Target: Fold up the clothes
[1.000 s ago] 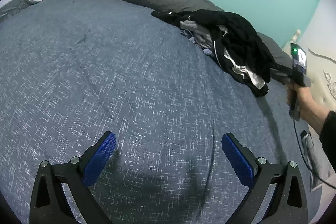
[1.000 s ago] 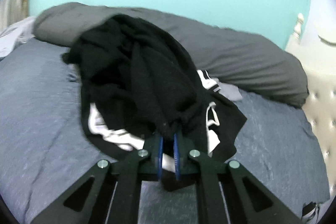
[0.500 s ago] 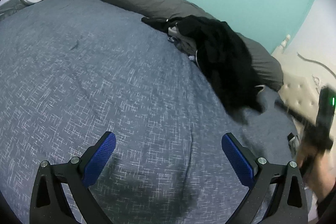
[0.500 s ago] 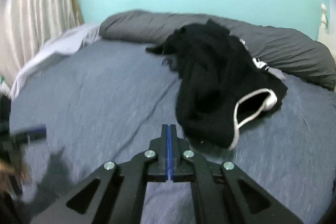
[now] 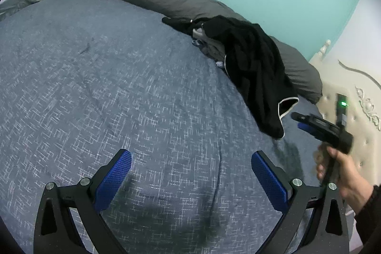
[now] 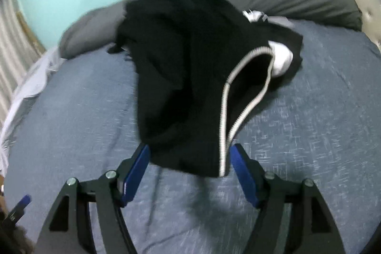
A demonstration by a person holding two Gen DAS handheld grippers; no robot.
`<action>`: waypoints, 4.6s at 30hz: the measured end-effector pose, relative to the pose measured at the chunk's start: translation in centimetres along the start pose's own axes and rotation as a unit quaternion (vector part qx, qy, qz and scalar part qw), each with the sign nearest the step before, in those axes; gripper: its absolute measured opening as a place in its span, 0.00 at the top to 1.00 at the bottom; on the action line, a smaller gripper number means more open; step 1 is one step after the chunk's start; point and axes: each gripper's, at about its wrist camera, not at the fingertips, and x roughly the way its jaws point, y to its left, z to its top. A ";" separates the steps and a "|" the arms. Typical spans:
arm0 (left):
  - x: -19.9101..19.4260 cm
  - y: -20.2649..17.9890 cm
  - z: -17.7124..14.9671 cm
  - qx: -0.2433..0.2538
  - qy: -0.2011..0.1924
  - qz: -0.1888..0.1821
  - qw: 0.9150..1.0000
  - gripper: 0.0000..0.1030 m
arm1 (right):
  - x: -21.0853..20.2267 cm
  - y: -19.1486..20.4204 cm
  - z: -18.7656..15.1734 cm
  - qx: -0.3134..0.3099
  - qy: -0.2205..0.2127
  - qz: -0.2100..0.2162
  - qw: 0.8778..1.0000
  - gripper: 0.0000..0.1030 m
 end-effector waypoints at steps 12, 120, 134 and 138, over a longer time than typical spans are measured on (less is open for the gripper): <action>1.3 -0.2 -0.8 0.010 0.017 0.002 1.000 0.00 | 3.4 1.2 -2.0 -0.027 -0.002 0.037 0.999 0.90; -13.5 -10.6 -5.9 0.123 0.093 -0.055 0.986 0.00 | -16.3 -2.5 -19.0 -0.208 0.115 0.006 0.971 0.63; -13.2 -9.9 -5.6 0.115 0.092 -0.055 0.988 0.00 | -16.2 -2.4 -20.8 -0.264 0.155 0.024 0.952 0.63; -13.2 -10.4 -5.9 0.120 0.094 -0.059 0.987 0.00 | -15.1 -0.3 -20.8 -0.290 0.145 0.017 0.946 0.63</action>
